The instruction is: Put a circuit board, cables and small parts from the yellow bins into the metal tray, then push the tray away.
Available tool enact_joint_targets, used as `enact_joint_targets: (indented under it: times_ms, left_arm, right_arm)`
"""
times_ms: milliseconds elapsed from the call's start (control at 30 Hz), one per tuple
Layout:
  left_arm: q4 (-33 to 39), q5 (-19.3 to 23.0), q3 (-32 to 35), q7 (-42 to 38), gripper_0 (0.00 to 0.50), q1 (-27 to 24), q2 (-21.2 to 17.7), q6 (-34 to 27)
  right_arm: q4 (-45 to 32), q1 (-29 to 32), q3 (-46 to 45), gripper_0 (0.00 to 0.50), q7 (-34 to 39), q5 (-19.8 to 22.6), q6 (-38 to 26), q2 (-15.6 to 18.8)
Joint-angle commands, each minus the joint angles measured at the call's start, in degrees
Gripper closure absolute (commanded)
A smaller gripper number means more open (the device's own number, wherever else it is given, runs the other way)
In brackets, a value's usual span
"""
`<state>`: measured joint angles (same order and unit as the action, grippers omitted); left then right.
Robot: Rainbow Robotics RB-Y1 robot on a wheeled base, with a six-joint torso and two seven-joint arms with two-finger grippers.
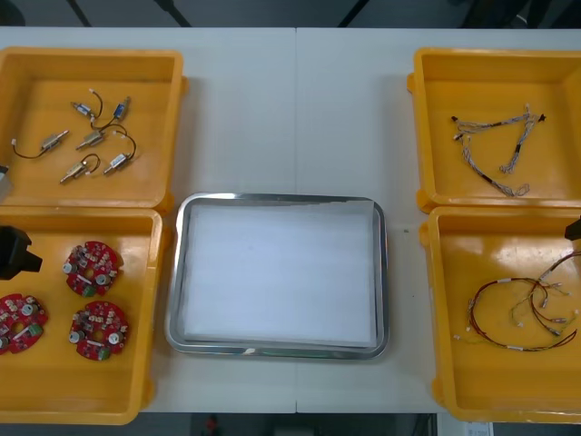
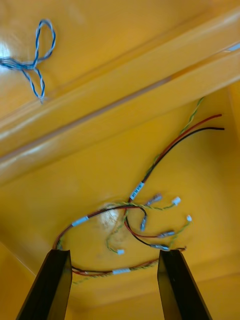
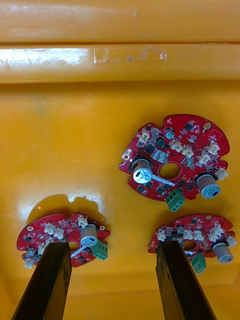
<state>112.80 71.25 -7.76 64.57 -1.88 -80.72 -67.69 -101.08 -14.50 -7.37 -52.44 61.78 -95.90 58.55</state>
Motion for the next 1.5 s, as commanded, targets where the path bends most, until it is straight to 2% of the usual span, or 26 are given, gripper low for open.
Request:
enact_joint_targets:
  times_ms: [33,167,400,567,767,1000,1200,1500]
  left_arm:
    - [-0.4,-1.4,0.7,0.8,0.000,4.4,-2.5,3.1]
    - [-0.6,-2.4,0.7,0.7,0.000,6.2,-2.5,4.8]
    - [-0.7,-3.1,1.2,0.7,0.000,8.7,-2.5,6.8]
    - [-0.8,-4.6,1.2,0.8,0.000,10.9,-2.5,9.9]
    - [-0.8,-5.2,1.2,0.8,0.000,11.6,-1.5,9.9]
    - [-0.7,-5.5,1.2,1.5,0.000,11.9,-0.6,9.9]
    - [0.2,-8.7,1.2,2.5,0.000,12.7,0.1,9.9]
    - [0.8,-8.7,1.1,3.7,0.000,13.3,0.9,9.9]
  right_arm:
    - [0.1,2.7,0.2,0.000,11.2,-0.7,4.1,-1.3]
    - [0.2,4.4,0.2,0.000,17.9,-1.2,7.7,-2.5]
    - [0.2,6.1,0.2,0.000,23.8,-2.5,9.6,-3.9]
    - [0.2,7.2,0.2,0.000,23.6,-4.2,11.1,-4.8]
    - [0.2,8.4,0.2,0.000,23.0,-6.1,13.7,-6.4]
    - [0.2,8.4,0.4,0.000,22.2,-11.7,13.7,-10.1]
    - [0.3,8.4,0.6,0.000,21.3,-12.9,13.7,-12.0]
    - [2.5,8.4,2.7,0.000,19.7,-14.5,17.5,-12.3]
